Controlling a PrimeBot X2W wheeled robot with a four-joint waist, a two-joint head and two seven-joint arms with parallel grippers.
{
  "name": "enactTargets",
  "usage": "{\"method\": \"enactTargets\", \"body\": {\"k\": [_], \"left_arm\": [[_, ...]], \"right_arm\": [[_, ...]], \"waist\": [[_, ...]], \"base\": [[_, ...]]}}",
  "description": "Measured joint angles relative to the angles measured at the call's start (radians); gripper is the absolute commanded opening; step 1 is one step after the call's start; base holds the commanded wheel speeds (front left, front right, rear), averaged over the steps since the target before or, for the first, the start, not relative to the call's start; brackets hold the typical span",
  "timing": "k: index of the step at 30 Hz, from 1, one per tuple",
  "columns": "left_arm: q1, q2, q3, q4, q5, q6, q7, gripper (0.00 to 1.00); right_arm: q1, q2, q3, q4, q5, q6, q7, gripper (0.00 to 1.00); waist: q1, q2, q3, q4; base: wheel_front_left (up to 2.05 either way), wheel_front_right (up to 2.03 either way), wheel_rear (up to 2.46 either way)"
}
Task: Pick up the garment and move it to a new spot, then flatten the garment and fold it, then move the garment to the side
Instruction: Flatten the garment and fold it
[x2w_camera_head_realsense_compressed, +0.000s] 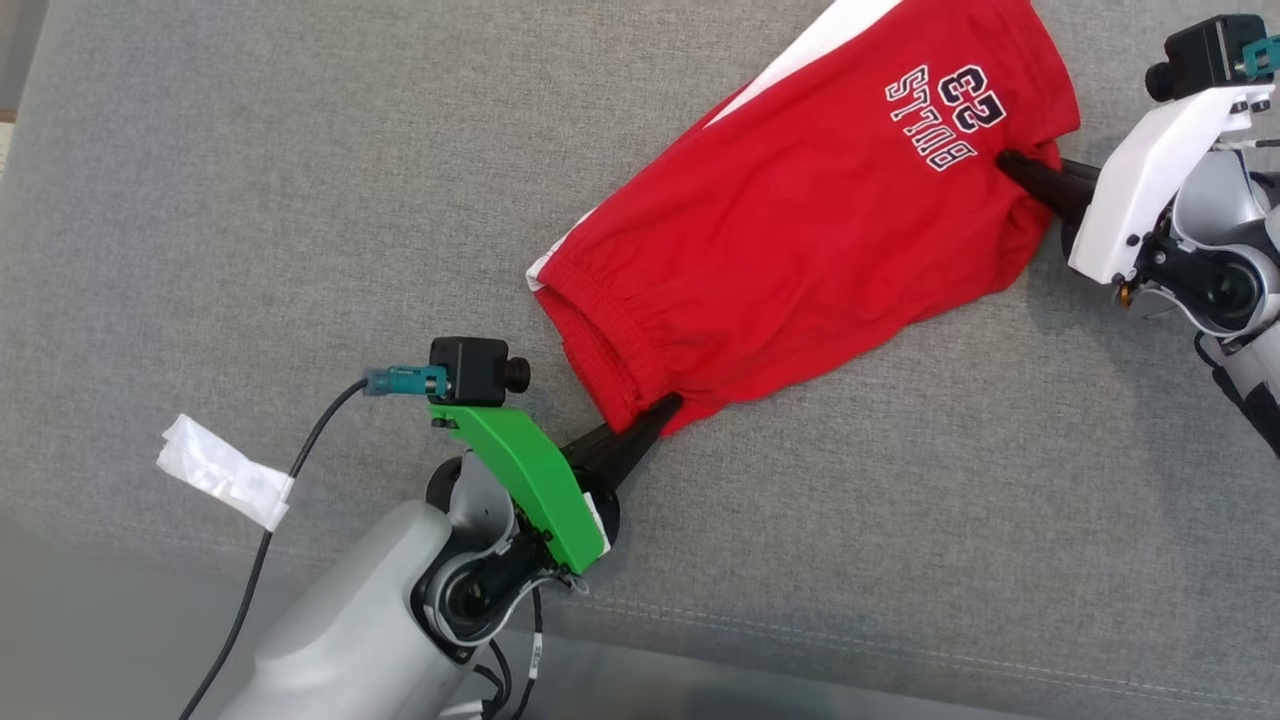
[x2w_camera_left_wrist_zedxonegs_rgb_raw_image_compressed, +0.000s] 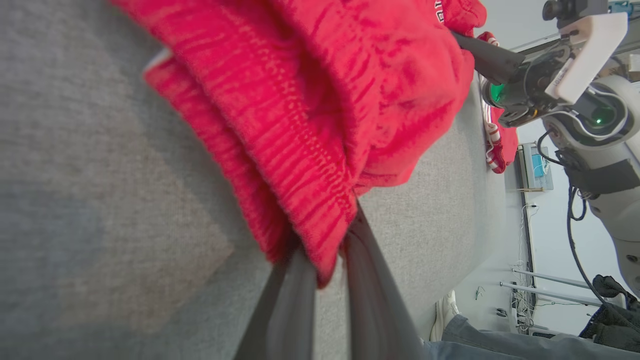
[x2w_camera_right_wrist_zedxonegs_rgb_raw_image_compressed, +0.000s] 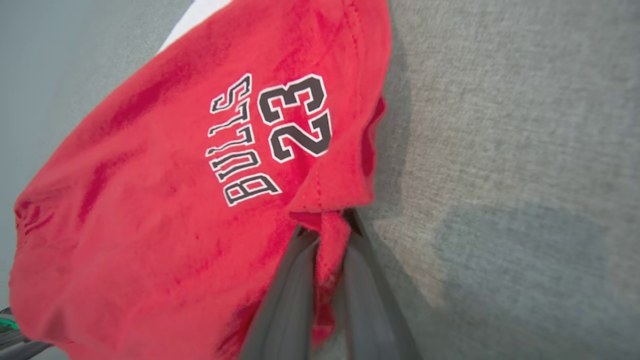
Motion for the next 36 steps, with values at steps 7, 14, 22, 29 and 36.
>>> {"method": "enactTargets", "body": {"k": [7,14,22,29,36], "left_arm": [[0.0,0.049,0.008,0.004,-0.043,-0.007,0.058,0.0],[0.001,0.12,0.035,-0.014,-0.109,-0.01,0.123,0.0],[0.004,0.192,0.035,-0.065,-0.184,-0.011,0.224,0.0],[0.025,0.257,0.057,-0.123,-0.252,-0.015,0.286,0.0],[0.04,0.333,0.079,-0.18,-0.281,-0.018,0.339,0.0]], "right_arm": [[0.035,0.017,-0.009,-0.002,0.052,0.006,0.0,0.0],[0.076,0.014,-0.019,-0.031,0.08,0.006,-0.002,0.0],[0.157,-0.011,-0.028,-0.095,0.098,0.014,-0.03,0.0],[0.264,-0.024,-0.055,-0.186,0.132,0.015,-0.088,0.0],[0.356,-0.04,-0.086,-0.292,0.158,0.012,-0.141,0.0]], "waist": [[0.0,0.0,-0.023,-0.006],[0.0,0.0,-0.042,-0.027],[0.0,0.0,-0.057,-0.066],[0.0,0.0,-0.074,-0.108],[0.0,0.0,-0.08,-0.149]], "base": [[0.0,0.0,0.0],[0.0,0.0,0.0],[0.0,0.0,0.0],[0.0,0.0,0.0],[0.0,0.0,0.0]]}}
